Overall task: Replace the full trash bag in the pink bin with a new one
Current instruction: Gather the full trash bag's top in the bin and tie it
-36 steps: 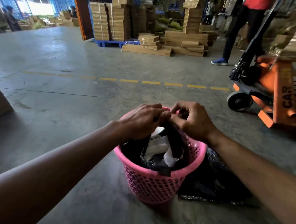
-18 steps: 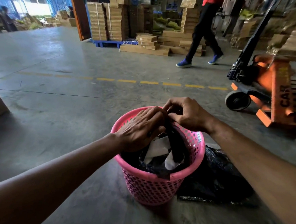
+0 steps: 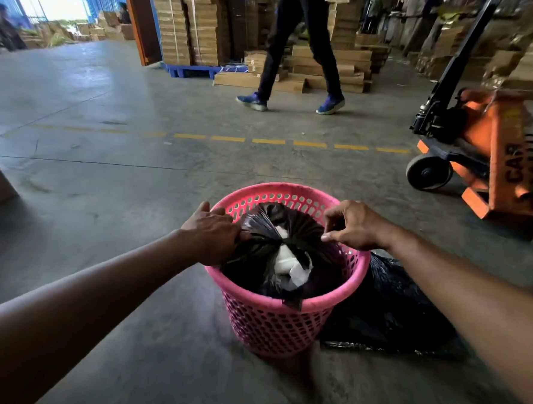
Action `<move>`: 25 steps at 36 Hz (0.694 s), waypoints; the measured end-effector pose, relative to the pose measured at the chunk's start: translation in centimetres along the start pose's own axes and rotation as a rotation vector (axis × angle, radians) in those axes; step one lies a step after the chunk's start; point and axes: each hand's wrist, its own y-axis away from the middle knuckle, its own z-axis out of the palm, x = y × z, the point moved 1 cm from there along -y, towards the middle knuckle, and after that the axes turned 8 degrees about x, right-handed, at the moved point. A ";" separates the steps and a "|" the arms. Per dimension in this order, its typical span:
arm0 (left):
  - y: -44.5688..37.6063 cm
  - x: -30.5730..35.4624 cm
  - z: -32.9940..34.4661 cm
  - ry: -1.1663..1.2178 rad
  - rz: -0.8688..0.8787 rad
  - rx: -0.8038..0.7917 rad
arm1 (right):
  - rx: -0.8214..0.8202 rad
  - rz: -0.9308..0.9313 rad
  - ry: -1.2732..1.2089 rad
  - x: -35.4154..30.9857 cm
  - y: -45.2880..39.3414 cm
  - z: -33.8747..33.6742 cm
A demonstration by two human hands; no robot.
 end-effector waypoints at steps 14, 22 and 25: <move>-0.5 -1.0 -1.1 0.338 -0.088 -0.127 | -0.038 0.201 0.299 -0.5 -1.7 0.8; -1.5 0.7 -2.0 1.719 -0.307 0.054 | -0.162 0.133 0.029 0.2 -1.7 -1.5; -2.7 3.0 -2.0 1.947 -0.432 0.044 | -0.165 0.132 -0.042 0.4 -1.5 -2.6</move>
